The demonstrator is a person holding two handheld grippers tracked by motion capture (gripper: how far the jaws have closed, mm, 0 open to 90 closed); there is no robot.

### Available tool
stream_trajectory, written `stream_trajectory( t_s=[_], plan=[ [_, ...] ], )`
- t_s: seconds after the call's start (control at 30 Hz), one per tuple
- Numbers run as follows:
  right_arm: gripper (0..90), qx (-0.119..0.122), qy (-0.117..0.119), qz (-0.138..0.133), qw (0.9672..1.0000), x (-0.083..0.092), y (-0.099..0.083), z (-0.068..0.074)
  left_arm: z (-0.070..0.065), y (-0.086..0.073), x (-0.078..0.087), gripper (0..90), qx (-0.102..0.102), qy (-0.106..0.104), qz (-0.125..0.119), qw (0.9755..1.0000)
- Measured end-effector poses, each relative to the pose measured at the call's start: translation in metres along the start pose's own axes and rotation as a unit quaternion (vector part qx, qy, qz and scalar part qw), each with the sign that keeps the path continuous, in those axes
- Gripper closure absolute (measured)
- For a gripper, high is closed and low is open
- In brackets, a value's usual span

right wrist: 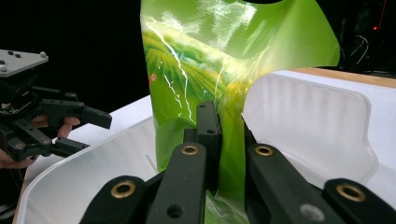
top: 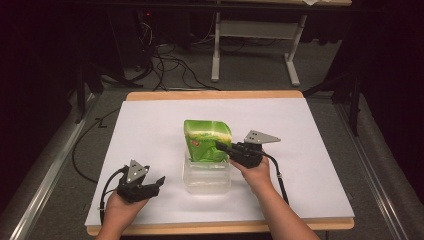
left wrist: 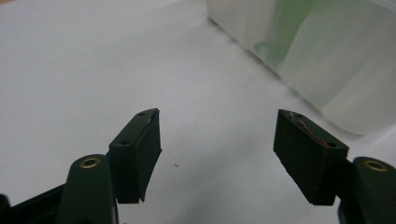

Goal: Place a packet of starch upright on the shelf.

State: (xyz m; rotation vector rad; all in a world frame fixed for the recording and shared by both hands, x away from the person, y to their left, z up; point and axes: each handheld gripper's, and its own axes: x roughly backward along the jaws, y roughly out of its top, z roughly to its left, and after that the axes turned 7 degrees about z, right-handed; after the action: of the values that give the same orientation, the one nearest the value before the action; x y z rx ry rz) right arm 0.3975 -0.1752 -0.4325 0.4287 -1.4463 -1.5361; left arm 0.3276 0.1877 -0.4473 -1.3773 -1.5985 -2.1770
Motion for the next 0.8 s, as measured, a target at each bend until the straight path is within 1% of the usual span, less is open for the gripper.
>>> stream_trajectory(
  t_s=[0.33,0.63,0.73,0.8],
  plan=[
    [87.8,-0.001,-0.006,0.002,1.0000,0.000,0.002,0.001,0.000,0.000,0.000,32.4,0.001,0.000,-0.001,1.0000],
    [85.8,0.004,-0.010,0.003,0.9999,0.001,0.009,0.002,0.000,0.000,-0.001,32.4,0.000,0.001,0.000,1.0000],
    [82.9,0.006,-0.009,0.001,0.9999,0.002,0.011,0.003,0.000,0.000,-0.001,32.4,0.000,0.001,0.000,1.0000],
    [78.4,0.007,-0.009,0.006,0.9999,0.002,0.012,0.003,0.000,0.000,-0.001,32.4,0.000,0.000,0.000,1.0000]
  ],
)
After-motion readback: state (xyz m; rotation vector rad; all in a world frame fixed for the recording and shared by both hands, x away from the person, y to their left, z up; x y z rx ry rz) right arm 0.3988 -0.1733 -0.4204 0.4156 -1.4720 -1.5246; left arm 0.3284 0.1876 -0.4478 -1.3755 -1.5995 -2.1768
